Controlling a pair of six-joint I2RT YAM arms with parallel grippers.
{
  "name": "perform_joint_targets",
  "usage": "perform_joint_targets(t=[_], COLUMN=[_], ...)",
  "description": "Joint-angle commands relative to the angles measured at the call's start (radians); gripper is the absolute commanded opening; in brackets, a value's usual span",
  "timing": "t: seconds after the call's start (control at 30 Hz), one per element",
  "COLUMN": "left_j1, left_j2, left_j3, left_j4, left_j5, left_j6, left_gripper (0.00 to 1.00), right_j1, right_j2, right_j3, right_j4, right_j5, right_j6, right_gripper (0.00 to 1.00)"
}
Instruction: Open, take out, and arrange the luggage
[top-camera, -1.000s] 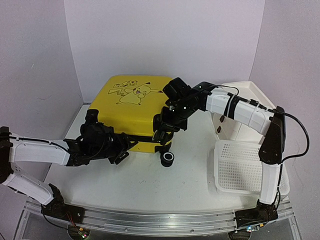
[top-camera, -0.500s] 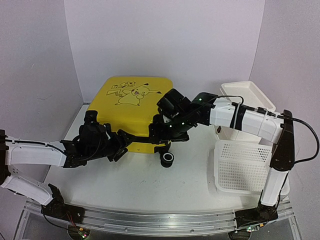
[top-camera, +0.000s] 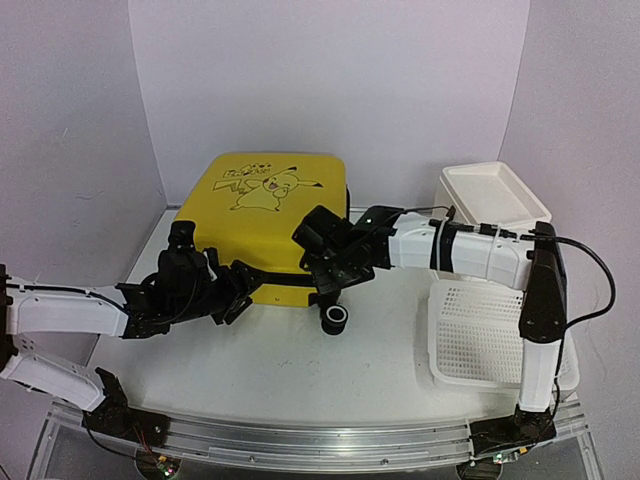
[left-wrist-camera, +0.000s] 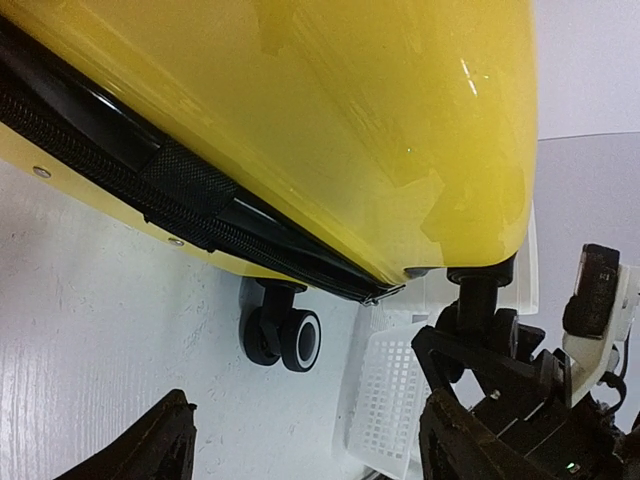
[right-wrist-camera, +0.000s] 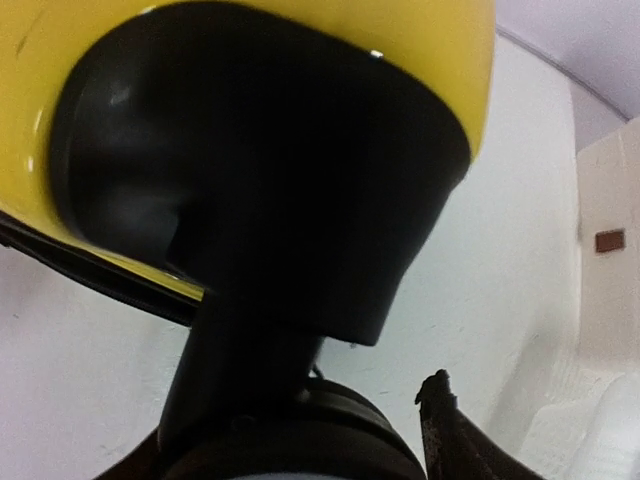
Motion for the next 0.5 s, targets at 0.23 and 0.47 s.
perform_joint_targets(t=[0.23, 0.47], left_j1=[-0.002, -0.002], left_j2=[0.012, 0.095], left_j3=[0.043, 0.099], left_j4=[0.035, 0.048], left_j5=[0.036, 0.137], left_j6=[-0.006, -0.039], left_gripper=[0.78, 0.79], right_j1=[0.043, 0.027], right_j2=[-0.045, -0.109], right_j3=[0.031, -0.041], right_j4=[-0.026, 0.109], right_j5=[0.249, -0.002], right_j6=[-0.358, -0.503], right_gripper=[0.29, 0.2])
